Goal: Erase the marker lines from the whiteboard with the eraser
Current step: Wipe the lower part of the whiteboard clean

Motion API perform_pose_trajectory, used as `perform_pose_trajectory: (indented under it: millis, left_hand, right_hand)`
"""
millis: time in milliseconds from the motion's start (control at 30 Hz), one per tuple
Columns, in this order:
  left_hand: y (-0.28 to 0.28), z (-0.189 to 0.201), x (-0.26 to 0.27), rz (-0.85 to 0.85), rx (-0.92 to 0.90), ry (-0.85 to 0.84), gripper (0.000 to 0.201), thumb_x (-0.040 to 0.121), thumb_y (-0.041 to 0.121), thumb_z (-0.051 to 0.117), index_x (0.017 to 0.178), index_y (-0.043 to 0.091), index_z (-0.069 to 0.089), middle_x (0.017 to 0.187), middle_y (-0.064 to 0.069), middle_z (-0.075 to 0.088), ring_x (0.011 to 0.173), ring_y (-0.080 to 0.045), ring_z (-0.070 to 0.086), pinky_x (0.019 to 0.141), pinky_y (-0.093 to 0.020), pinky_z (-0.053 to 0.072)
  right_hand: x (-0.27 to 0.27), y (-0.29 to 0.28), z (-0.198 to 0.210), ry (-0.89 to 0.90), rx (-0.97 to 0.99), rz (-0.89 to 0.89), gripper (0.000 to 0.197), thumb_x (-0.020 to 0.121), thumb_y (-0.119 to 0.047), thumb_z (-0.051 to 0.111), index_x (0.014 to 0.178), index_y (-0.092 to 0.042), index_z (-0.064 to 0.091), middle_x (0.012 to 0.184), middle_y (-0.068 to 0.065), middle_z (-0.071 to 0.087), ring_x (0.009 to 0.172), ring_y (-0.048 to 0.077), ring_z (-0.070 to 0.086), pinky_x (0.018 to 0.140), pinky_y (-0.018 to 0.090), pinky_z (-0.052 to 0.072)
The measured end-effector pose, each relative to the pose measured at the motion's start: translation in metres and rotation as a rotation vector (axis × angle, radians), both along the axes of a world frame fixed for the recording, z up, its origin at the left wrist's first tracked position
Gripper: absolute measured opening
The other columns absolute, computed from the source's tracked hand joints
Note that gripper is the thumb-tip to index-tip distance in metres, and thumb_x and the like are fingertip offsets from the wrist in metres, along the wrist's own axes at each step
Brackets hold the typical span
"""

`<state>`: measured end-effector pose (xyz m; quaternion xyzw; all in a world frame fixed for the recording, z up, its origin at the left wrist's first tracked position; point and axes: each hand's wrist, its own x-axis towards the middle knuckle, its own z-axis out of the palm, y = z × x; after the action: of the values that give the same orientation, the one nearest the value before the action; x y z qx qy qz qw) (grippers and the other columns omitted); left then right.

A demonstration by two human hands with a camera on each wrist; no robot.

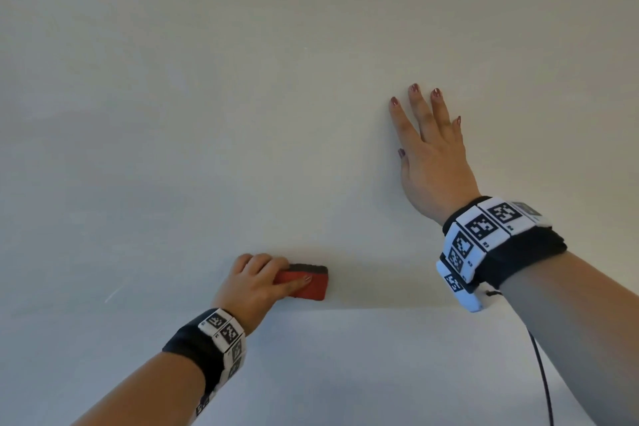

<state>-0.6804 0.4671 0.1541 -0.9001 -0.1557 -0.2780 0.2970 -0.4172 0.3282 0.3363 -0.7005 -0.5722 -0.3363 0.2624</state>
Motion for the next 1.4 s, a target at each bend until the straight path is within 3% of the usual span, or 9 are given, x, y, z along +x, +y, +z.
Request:
perform_pose_trajectory:
  millis: [100, 200, 267, 533, 633, 767, 1000, 1400]
  left_hand:
    - [0.008, 0.012, -0.008, -0.027, 0.037, -0.028, 0.065, 0.065, 0.021, 0.08, 0.121, 0.043, 0.055, 0.11, 0.003, 0.055, 0.095, -0.023, 0.05, 0.084, -0.04, 0.037]
    - [0.01, 0.036, -0.006, -0.026, 0.025, -0.188, 0.046, 0.078, 0.033, 0.06, 0.122, 0.044, 0.051, 0.111, 0.002, 0.05, 0.095, -0.024, 0.047, 0.084, -0.041, 0.036]
    - [0.008, 0.058, -0.005, -0.005, 0.012, -0.274, 0.045, 0.079, 0.039, 0.055, 0.123, 0.043, 0.049, 0.11, 0.0, 0.053, 0.094, -0.026, 0.047, 0.082, -0.042, 0.039]
    - [0.019, 0.183, -0.014, 0.095, -0.066, -0.691, 0.056, 0.082, 0.044, 0.064, 0.135, 0.033, 0.048, 0.116, -0.014, 0.05, 0.098, -0.034, 0.046, 0.085, -0.044, 0.04]
    - [0.021, 0.206, -0.012, 0.095, -0.127, -0.808, 0.058, 0.082, 0.045, 0.064, 0.136, 0.034, 0.046, 0.117, -0.013, 0.048, 0.099, -0.035, 0.045, 0.085, -0.04, 0.04]
    - [0.014, 0.202, 0.0, 0.092, -0.15, -0.805, 0.059, 0.081, 0.041, 0.066, 0.136, 0.035, 0.046, 0.118, -0.012, 0.048, 0.101, -0.034, 0.044, 0.085, -0.041, 0.038]
    - [-0.001, 0.157, 0.019, 0.025, -0.076, -0.503, 0.057, 0.078, 0.038, 0.069, 0.132, 0.039, 0.049, 0.116, -0.007, 0.051, 0.101, -0.029, 0.043, 0.086, -0.045, 0.036]
    - [-0.006, 0.09, 0.002, -0.028, -0.106, -0.25, 0.064, 0.068, 0.03, 0.079, 0.125, 0.042, 0.052, 0.108, -0.001, 0.058, 0.093, -0.024, 0.049, 0.08, -0.043, 0.043]
  right_hand:
    - [-0.002, -0.001, 0.0, 0.013, -0.002, -0.006, 0.067, 0.096, -0.007, 0.04, 0.152, -0.023, 0.008, 0.16, 0.003, -0.004, 0.146, 0.028, -0.008, 0.114, 0.053, 0.006]
    - [-0.004, 0.0, -0.001, 0.031, 0.0, -0.019, 0.067, 0.095, -0.008, 0.04, 0.152, -0.024, 0.007, 0.16, 0.002, -0.004, 0.146, 0.028, -0.008, 0.114, 0.054, 0.007]
    - [-0.005, 0.001, -0.002, 0.034, 0.008, -0.028, 0.067, 0.095, -0.008, 0.04, 0.152, -0.023, 0.007, 0.16, 0.002, -0.004, 0.146, 0.029, -0.007, 0.114, 0.055, 0.008]
    - [-0.004, 0.005, -0.006, 0.027, 0.042, -0.035, 0.069, 0.094, -0.006, 0.044, 0.152, -0.022, 0.011, 0.16, 0.004, 0.001, 0.146, 0.031, -0.003, 0.112, 0.057, 0.011]
    - [-0.004, 0.006, -0.006, 0.037, 0.047, -0.037, 0.069, 0.094, -0.006, 0.044, 0.152, -0.023, 0.011, 0.16, 0.003, 0.001, 0.146, 0.03, -0.004, 0.113, 0.056, 0.01]
    - [-0.004, 0.006, -0.007, 0.029, 0.062, -0.042, 0.069, 0.093, -0.006, 0.045, 0.152, -0.022, 0.013, 0.16, 0.004, 0.003, 0.146, 0.031, -0.001, 0.112, 0.056, 0.011]
    - [-0.006, 0.006, -0.007, 0.024, 0.063, -0.056, 0.07, 0.092, -0.005, 0.047, 0.151, -0.021, 0.015, 0.159, 0.005, 0.005, 0.145, 0.033, 0.003, 0.111, 0.057, 0.014]
    - [-0.014, -0.005, 0.001, 0.09, -0.052, -0.078, 0.067, 0.097, -0.013, 0.038, 0.152, -0.027, 0.002, 0.159, -0.003, -0.01, 0.146, 0.024, -0.009, 0.115, 0.05, 0.014]
